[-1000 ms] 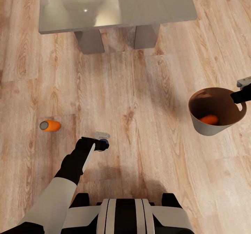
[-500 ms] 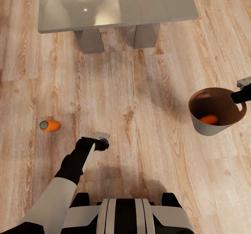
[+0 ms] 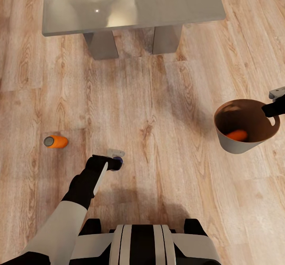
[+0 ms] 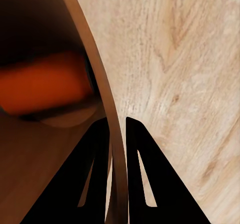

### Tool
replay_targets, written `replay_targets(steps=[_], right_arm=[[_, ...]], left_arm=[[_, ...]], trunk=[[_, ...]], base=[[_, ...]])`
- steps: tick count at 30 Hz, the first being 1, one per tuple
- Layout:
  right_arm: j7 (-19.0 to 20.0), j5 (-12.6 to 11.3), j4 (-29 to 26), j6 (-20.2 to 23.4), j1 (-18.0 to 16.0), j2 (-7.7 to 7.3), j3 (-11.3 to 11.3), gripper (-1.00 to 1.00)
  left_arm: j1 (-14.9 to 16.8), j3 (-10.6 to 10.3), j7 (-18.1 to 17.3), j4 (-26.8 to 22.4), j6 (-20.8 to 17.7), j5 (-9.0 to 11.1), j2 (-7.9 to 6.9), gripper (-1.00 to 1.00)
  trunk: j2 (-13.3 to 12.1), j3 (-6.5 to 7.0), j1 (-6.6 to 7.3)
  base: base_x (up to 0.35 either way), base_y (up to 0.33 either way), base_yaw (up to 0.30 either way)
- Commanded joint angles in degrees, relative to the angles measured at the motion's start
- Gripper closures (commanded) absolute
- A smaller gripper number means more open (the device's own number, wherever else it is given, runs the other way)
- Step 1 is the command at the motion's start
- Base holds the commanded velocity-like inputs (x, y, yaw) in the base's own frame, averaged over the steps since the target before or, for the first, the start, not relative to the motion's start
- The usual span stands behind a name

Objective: Put the three can of soda from the living room inside the tash can in the kitchen.

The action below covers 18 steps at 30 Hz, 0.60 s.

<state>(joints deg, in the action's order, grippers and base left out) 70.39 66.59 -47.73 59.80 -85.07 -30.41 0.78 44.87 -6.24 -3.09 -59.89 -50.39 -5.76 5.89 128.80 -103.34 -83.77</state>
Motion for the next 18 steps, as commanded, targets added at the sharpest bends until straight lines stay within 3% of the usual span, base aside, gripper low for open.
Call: replay_targets(steps=[1,7,18], right_arm=[[0.2,-0.1,0.0,0.2,0.0,0.00,0.0,1.00],[0.2,-0.1,0.0,0.2,0.0,-0.06,0.0,1.00],[0.2,-0.1,0.0,0.2,0.0,-0.12,0.0,1.00]], left_arm=[[-0.1,0.0,0.0,-0.3,0.0,-0.1,0.00,1.00],[-0.1,0.0,0.1,-0.6,0.0,0.2,0.00,1.00],[-0.1,0.0,0.0,0.0,-0.1,0.1,0.00,1.00]], trunk=[[0.0,0.00,0.00],[0.0,0.00,0.00],[-4.4,1.98,2.42]], base=[[0.000,0.000,0.000],[0.000,0.000,0.000],[0.000,0.000,0.000]])
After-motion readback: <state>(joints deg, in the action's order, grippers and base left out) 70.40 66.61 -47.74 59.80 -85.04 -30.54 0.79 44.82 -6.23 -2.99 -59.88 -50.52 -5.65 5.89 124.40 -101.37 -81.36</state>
